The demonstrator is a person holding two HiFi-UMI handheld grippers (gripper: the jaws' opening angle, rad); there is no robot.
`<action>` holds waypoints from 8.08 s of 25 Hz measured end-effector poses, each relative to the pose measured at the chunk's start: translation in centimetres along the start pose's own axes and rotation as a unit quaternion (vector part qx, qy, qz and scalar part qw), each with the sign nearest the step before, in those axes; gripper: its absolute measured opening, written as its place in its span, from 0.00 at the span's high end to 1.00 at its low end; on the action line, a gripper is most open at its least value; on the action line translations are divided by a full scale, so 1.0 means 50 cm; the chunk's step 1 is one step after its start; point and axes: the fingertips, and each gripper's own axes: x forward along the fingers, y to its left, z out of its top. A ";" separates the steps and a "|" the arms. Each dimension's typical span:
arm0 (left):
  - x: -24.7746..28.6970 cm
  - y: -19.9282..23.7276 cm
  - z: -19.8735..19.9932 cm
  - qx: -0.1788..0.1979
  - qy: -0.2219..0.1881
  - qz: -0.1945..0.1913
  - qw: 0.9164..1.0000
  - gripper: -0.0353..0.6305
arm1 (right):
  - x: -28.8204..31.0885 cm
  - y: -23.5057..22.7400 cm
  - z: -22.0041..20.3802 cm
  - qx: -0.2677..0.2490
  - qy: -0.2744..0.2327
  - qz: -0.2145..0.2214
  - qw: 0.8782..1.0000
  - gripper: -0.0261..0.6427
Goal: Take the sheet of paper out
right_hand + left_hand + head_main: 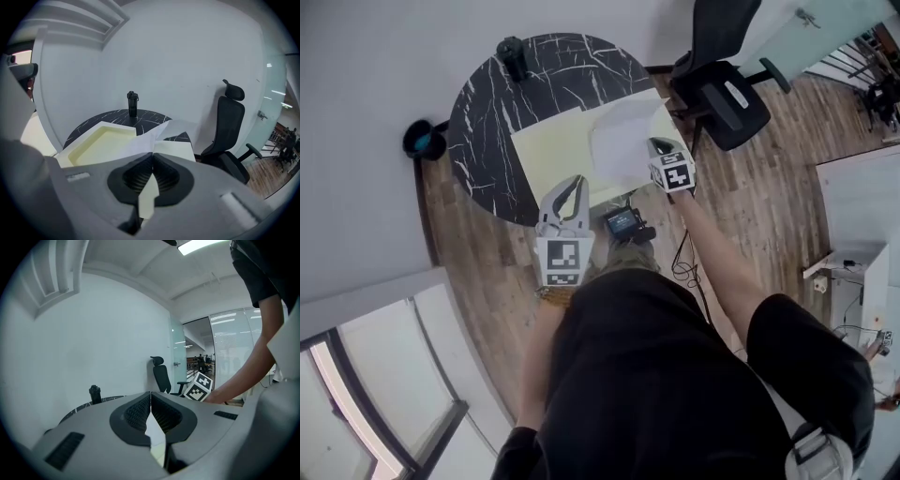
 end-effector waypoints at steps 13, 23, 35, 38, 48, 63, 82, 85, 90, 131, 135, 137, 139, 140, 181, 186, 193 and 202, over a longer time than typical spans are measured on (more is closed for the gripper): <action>-0.015 -0.046 0.015 0.004 -0.014 -0.016 1.000 0.93 | -0.160 -0.011 0.065 0.063 -0.107 -0.022 0.992 0.96; -0.034 -0.053 0.047 0.008 -0.035 -0.006 0.999 0.93 | -0.283 0.000 0.122 0.068 -0.179 -0.022 0.981 0.96; -0.054 -0.045 0.090 0.005 -0.059 0.017 0.998 0.93 | -0.411 0.095 0.242 0.025 -0.241 0.039 0.969 0.96; -0.052 -0.034 0.100 0.005 -0.066 0.022 0.998 0.93 | -0.428 0.107 0.264 0.021 -0.254 0.040 0.966 0.96; -0.075 0.000 0.132 -0.014 -0.091 0.049 0.995 0.93 | -0.478 0.172 0.329 -0.044 -0.293 0.013 0.955 0.96; -0.141 0.046 0.152 -0.039 -0.107 0.096 0.989 0.93 | -0.512 0.281 0.378 -0.075 -0.332 -0.005 0.940 0.97; -0.156 0.069 0.146 -0.025 -0.098 0.132 0.986 0.93 | -0.497 0.314 0.382 -0.094 -0.348 -0.027 0.933 0.96; -0.158 0.069 0.150 -0.024 -0.093 0.138 0.986 0.93 | -0.496 0.320 0.379 -0.097 -0.347 -0.020 0.933 0.96; -0.165 0.067 0.146 -0.018 -0.089 0.142 0.986 0.93 | -0.501 0.320 0.376 -0.089 -0.352 -0.014 0.931 0.96; -0.175 0.086 0.104 0.013 -0.087 0.129 0.988 0.93 | -0.490 0.306 0.379 -0.101 -0.359 -0.028 0.927 0.96; -0.174 0.087 0.104 -0.014 -0.077 0.133 0.988 0.93 | -0.486 0.307 0.378 -0.101 -0.355 -0.029 0.929 0.96; -0.171 0.086 0.101 0.003 -0.082 0.128 0.988 0.93 | -0.484 0.309 0.376 -0.100 -0.354 -0.028 0.930 0.96; -0.171 0.085 0.098 0.010 -0.084 0.125 0.989 0.93 | -0.482 0.312 0.372 -0.100 -0.352 -0.027 0.930 0.96; -0.172 0.085 0.097 0.010 -0.084 0.125 0.988 0.93 | -0.482 0.313 0.371 -0.099 -0.351 -0.027 0.931 0.96; -0.154 0.106 0.058 -0.025 -0.068 0.123 0.990 0.93 | -0.411 0.333 0.361 -0.112 -0.318 -0.005 0.941 0.96; -0.157 0.115 0.054 -0.029 -0.066 0.128 0.989 0.93 | -0.396 0.341 0.358 -0.114 -0.313 0.001 0.943 0.96; -0.166 0.127 0.050 -0.030 -0.063 0.136 0.988 0.93 | -0.384 0.351 0.364 -0.118 -0.315 0.007 0.942 0.96; -0.173 0.131 0.037 -0.034 -0.056 0.143 0.988 0.93 | -0.358 0.349 0.353 -0.120 -0.305 0.010 0.945 0.97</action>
